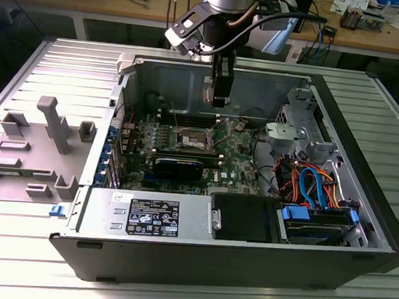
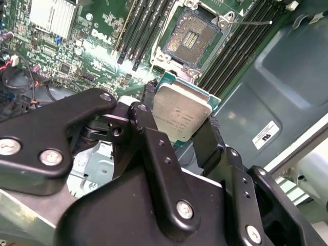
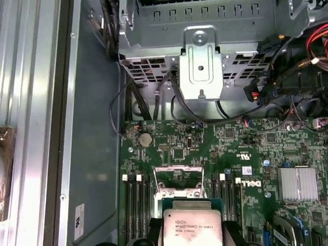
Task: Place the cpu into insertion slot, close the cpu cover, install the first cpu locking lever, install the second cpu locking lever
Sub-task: 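Place the cpu into insertion slot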
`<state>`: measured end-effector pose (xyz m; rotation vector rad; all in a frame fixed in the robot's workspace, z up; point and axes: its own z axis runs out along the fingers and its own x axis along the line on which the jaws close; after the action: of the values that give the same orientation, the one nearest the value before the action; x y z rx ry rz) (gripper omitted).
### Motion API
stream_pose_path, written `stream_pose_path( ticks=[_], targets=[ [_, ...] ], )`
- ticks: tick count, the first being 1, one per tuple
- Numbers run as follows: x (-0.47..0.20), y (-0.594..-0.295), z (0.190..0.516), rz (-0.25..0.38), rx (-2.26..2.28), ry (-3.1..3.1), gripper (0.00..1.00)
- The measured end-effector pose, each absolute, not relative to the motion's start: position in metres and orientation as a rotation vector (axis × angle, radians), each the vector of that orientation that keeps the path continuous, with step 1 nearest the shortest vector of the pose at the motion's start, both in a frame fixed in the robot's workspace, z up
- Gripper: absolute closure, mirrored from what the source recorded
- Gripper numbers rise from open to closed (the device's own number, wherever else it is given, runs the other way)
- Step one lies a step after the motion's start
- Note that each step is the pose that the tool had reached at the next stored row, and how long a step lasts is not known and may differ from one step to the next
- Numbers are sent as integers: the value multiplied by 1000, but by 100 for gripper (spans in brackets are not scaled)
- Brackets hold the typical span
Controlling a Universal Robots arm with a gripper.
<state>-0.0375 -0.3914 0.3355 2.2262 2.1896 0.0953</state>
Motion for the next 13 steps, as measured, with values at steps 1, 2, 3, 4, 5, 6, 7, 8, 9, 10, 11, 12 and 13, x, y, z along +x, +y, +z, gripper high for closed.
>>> stream_pose_path(
  ticks=[1, 2, 3, 4, 5, 6, 7, 8, 9, 10, 11, 12, 13],
  targets=[
    [-39, -392, 334, 96, 2226, 2190, 46],
    [-40, -392, 333, 96, 2226, 2190, 46],
    [-41, -393, 332, 95, 2226, 2190, 46],
    [-42, -393, 330, 95, 2226, 2190, 46],
    [-44, -393, 327, 96, 2226, 2190, 46],
    [-45, -393, 325, 95, 2226, 2190, 46],
    [-46, -393, 324, 95, 2226, 2190, 46],
    [-46, -393, 323, 96, 2226, 2190, 46],
    [-46, -393, 322, 95, 2226, 2190, 46],
    [-46, -393, 322, 95, 2226, 2190, 46],
    [-46, -393, 322, 95, 2226, 2190, 46],
    [-46, -393, 322, 95, 2226, 2190, 46],
    [-46, -393, 321, 95, 2226, 2190, 46]
  ],
)
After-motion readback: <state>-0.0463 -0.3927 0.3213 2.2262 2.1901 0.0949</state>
